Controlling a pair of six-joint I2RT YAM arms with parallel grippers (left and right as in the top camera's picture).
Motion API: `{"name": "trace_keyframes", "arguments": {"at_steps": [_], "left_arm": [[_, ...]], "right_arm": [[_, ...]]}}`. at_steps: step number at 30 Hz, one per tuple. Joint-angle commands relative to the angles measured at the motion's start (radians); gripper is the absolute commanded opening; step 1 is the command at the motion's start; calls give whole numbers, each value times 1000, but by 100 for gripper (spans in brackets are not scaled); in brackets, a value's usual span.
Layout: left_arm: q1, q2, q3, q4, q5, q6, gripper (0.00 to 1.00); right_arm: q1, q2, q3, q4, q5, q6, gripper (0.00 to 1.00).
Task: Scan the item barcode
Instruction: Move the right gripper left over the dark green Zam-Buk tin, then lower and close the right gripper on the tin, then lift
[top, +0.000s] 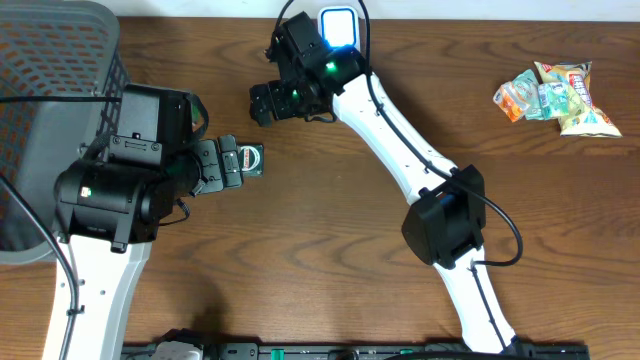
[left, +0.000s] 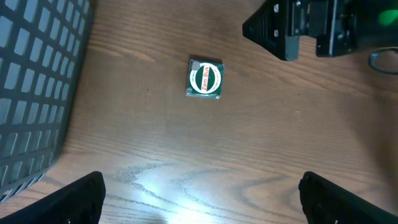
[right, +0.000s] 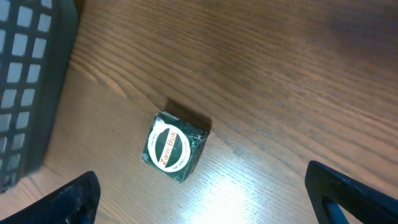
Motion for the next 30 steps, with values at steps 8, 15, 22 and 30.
{"name": "trace_keyframes", "arguments": {"at_steps": [8,15,22,30], "left_arm": [[-2,-2,11,-2,-9,2,98],[-2,-2,11,-2,-9,2,98],[-2,-2,11,-2,-9,2,98],[-2,-2,11,-2,-9,2,98]], "right_arm": [[43,-30,-75,30,158,156,99],[48,-30,-171,77,173,333,97],[92,-30,-282,253,158,333,99],[146,-30,-344,401,186,333,99]]}}
